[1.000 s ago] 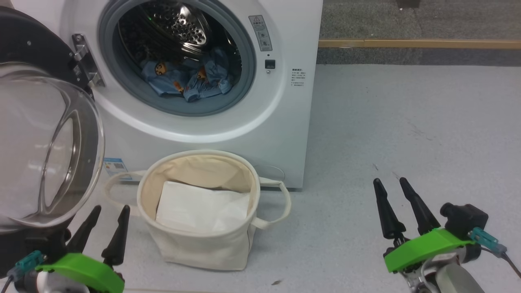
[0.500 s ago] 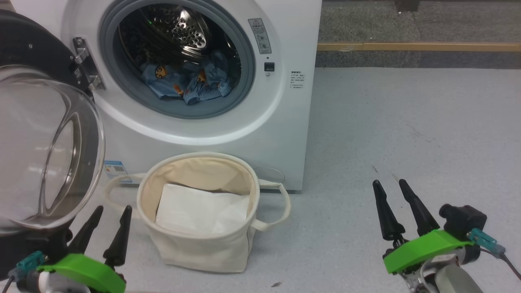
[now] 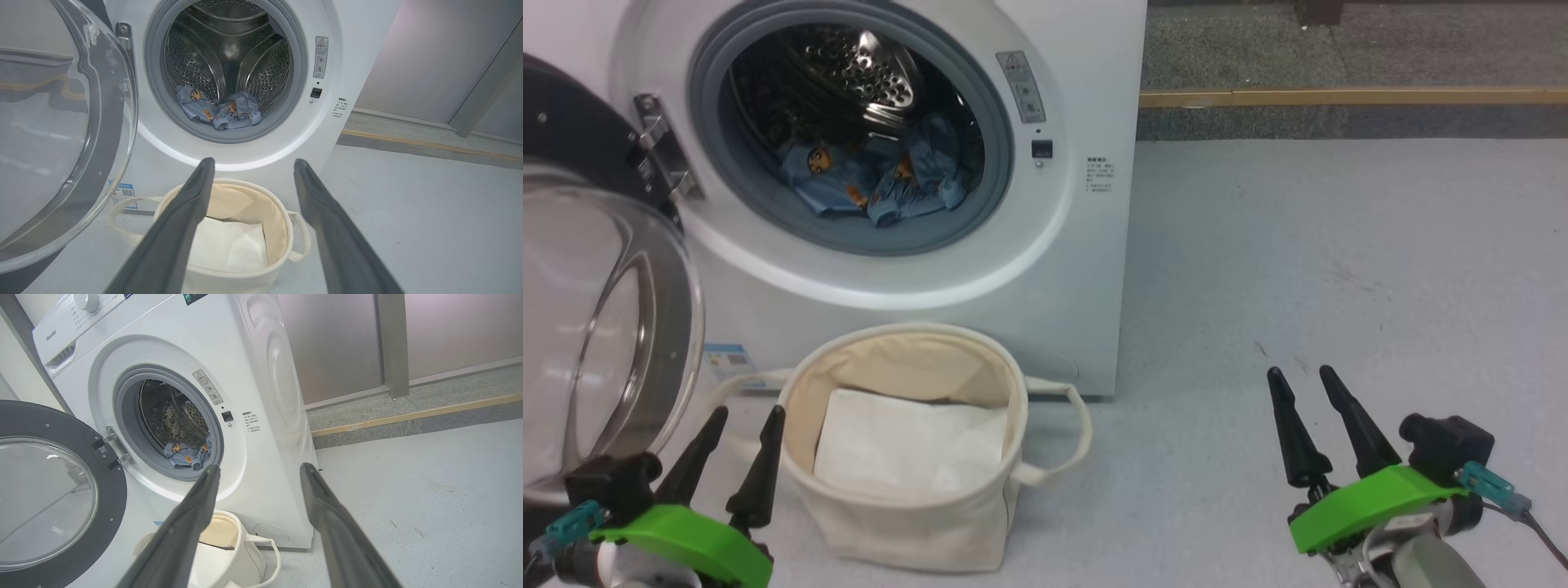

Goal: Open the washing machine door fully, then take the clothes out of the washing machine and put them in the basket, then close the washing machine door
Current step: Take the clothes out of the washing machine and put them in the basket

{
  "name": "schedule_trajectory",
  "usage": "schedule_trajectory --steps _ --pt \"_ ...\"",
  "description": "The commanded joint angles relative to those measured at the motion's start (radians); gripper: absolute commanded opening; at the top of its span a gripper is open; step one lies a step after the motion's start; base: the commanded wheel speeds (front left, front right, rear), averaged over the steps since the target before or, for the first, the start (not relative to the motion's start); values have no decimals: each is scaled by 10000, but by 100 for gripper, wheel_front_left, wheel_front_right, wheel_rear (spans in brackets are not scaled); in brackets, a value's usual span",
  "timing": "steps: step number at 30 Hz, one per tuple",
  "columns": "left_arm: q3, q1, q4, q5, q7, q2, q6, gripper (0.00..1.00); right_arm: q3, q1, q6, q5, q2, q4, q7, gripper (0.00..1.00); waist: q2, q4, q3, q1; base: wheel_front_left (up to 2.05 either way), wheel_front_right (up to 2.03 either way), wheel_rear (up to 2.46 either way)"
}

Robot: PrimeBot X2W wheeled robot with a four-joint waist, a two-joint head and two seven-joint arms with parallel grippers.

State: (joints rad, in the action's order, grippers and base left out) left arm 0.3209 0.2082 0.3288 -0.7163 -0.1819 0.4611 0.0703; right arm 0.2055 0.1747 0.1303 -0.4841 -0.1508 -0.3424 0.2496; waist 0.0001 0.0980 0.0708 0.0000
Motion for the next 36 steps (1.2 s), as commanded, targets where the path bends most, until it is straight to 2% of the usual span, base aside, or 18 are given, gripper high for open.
schedule_trajectory --steps 1,9,16,19,23,36 --pt "-505 651 -307 -57 -24 458 -66 100 196 271 4 27 -3 293 122 100 -1 -9 -3 0 232 -187 -45" --pt "-569 670 -374 -34 -46 480 -344 100 215 275 4 26 -14 319 122 100 -1 -40 -83 0 217 -199 -18" --pt "-439 710 -268 67 -86 362 -491 100 262 290 4 44 11 357 122 100 -1 -57 -169 0 134 -134 0" --pt "-618 757 -174 -321 -88 146 -474 100 269 301 4 50 31 384 122 100 -1 -70 -198 0 66 -66 0" --pt "-768 804 -80 -488 -143 141 -474 100 251 353 4 66 51 430 122 100 -1 -58 -239 0 19 -19 0" --pt "-492 976 287 -65 -307 47 -748 100 278 433 4 56 39 467 122 100 -1 -57 -243 0 0 0 0"
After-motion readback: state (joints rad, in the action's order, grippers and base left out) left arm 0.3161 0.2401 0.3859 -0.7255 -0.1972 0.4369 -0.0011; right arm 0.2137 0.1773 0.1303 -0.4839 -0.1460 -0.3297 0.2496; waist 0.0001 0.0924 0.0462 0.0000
